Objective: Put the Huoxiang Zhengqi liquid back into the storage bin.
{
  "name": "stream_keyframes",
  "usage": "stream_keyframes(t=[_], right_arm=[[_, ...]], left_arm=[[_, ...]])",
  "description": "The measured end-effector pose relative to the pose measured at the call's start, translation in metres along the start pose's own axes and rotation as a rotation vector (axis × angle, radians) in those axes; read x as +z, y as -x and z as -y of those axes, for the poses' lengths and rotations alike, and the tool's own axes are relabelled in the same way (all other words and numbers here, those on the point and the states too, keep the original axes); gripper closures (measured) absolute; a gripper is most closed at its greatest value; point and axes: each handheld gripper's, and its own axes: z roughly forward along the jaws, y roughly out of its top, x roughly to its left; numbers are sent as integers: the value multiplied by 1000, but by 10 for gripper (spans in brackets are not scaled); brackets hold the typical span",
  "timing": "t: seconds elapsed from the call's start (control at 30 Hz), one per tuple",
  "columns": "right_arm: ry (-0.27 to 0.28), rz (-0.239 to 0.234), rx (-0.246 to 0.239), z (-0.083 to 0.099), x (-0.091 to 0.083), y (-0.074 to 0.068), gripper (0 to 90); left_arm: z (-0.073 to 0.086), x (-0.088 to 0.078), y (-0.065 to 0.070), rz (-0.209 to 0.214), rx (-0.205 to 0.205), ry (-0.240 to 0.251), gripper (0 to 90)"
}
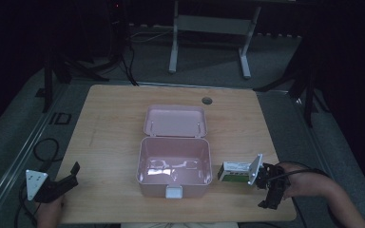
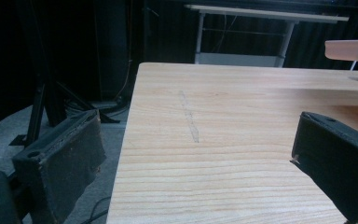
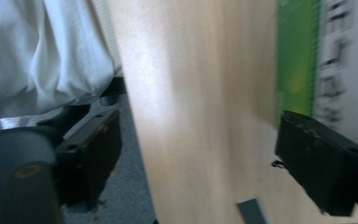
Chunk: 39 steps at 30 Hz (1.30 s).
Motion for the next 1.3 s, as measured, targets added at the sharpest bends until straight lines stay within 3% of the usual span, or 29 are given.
stream_keyframes(t=[0.27,0.57,0.67,0.87,1.0,1.2,1.3], right_arm=[[-3,70,-26,-11,-19,9,155],[-7,122,-15,-17,-28,42,285],[-34,107,-18,-21,-21,54,314],[-70,86,-37,-28,-7,63,373],[-79,57,-25,-32,0,68,408],[-60,79,-32,-35,7,73,427],[-64,57,-44,-36,9,73,472]], left_arm=[[0,0,0,1,0,-1,24],[0,0,0,3,0,-4,24],[0,0,0,3,0,-2,24],[0,0,0,5,-3,-3,24],[0,0,0,7,-4,-4,24],[0,1,0,6,-3,-8,24],[0,1,-1,7,-4,-9,24]])
